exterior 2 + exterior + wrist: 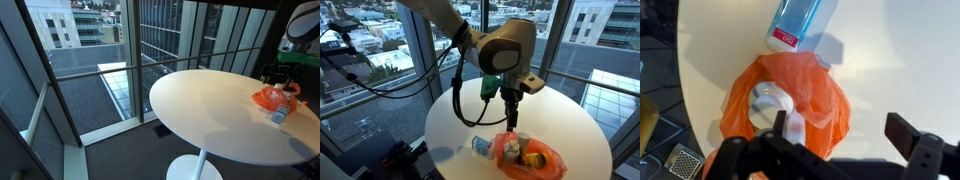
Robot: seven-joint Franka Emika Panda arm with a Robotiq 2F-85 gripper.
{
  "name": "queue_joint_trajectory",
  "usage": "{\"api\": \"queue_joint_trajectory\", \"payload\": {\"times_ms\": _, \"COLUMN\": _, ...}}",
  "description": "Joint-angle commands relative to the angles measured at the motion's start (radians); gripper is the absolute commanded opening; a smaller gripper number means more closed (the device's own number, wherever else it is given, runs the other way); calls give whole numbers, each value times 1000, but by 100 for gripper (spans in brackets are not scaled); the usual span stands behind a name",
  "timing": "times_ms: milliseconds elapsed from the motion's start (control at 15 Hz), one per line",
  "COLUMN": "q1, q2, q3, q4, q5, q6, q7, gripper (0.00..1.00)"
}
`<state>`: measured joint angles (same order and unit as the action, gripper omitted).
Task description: Put the roll on stick inside the plastic bag
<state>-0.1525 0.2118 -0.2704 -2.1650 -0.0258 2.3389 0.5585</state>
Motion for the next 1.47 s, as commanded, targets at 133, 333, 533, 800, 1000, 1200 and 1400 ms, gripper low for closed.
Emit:
{"api": "queue_joint_trajectory", "payload": {"times_ms": 133, "q1": 5, "q2": -23, "q3": 23, "q4": -77, "q5": -21, "q6": 16, "q7": -107, "gripper": 100}}
{"api": "queue_joint_trajectory", "payload": {"times_ms": 333, "q1": 10, "q2": -18, "q3": 19, "q4": -87, "q5": -66, "q6": 32, "q7": -123, "gripper": 100}}
{"api": "queue_joint_trajectory", "payload": {"times_ms": 533, "q1": 13, "q2": -11, "q3": 13, "q4": -88, "q5": -129, "q6": 50, "q7": -116, "gripper": 100}}
{"api": "queue_joint_trajectory", "payload": {"times_ms": 800, "q1": 12, "q2": 3, "q3": 13, "q4": -90, "q5": -191, "q6": 90, "q7": -121, "gripper": 100}}
{"api": "queue_joint_trajectory", "payload": {"times_ms": 1000, "q1": 12, "q2": 15, "q3": 13, "q4": -92, "q5": -206, "q6": 127, "q7": -122, "gripper": 100}}
{"api": "queue_joint_trajectory", "payload": {"times_ms": 1200, "q1": 17, "q2": 28, "q3": 11, "q4": -91, "q5": -207, "q6": 154, "q7": -123, "gripper": 88}}
{"api": "queue_joint_trajectory", "payload": {"times_ms": 1400, "q1": 22, "q2": 37, "q3": 8, "q4": -90, "q5": -208, "q6": 171, "q7": -122, "gripper": 56}}
